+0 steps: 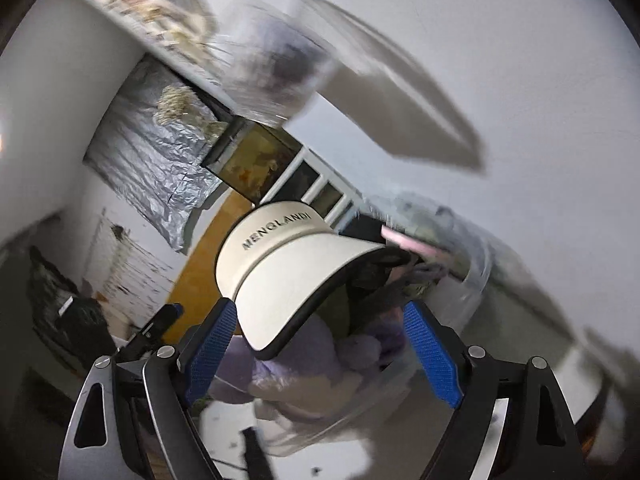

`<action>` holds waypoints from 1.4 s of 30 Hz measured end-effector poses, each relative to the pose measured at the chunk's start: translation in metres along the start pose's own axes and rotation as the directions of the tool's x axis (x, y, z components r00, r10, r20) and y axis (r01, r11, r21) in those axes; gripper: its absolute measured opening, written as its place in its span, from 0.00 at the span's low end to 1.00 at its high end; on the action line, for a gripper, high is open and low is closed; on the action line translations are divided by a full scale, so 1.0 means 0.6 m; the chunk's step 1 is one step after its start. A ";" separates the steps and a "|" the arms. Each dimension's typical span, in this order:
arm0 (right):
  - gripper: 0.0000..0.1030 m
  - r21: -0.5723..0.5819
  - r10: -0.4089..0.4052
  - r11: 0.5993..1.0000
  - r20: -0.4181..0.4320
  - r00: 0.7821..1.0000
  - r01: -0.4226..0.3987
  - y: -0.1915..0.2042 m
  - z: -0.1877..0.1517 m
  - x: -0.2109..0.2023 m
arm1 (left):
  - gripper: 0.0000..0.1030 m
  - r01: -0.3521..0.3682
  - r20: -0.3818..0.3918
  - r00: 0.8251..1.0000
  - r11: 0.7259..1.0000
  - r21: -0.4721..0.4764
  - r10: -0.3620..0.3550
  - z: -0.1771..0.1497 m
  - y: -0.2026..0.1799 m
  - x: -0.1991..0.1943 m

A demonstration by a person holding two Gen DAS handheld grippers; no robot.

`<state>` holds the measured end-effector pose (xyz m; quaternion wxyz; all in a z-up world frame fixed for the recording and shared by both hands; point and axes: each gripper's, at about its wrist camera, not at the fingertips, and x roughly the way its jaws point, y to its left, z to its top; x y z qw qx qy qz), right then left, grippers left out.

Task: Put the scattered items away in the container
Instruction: 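Lower the white visor onto the plush toys and open both grippers, then withdraw both tools from the container back over the table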

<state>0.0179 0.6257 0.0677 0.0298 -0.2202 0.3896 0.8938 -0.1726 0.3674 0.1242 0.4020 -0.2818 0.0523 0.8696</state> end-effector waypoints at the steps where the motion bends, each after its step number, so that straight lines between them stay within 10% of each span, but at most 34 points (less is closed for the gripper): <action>1: 0.97 -0.049 -0.013 0.999 0.026 1.000 0.014 0.014 -0.006 -0.008 | 0.96 -0.018 0.015 1.000 1.000 -0.006 0.018 -0.004 0.001 -0.009; 6: 1.00 -0.281 -0.042 0.956 0.142 0.989 0.081 0.081 -0.040 -0.023 | 0.96 -0.081 0.067 0.994 0.997 -0.017 0.082 -0.028 0.004 -0.047; 17: 1.00 -0.369 -0.028 0.924 0.209 0.978 0.105 0.139 -0.096 0.001 | 0.97 -0.165 0.111 0.978 0.980 -0.115 0.178 -0.087 0.037 -0.121; 42: 1.00 -0.522 -0.187 0.824 0.120 0.975 0.222 0.298 -0.290 0.070 | 0.98 -0.328 0.055 0.939 0.931 -0.158 0.340 -0.245 0.154 -0.286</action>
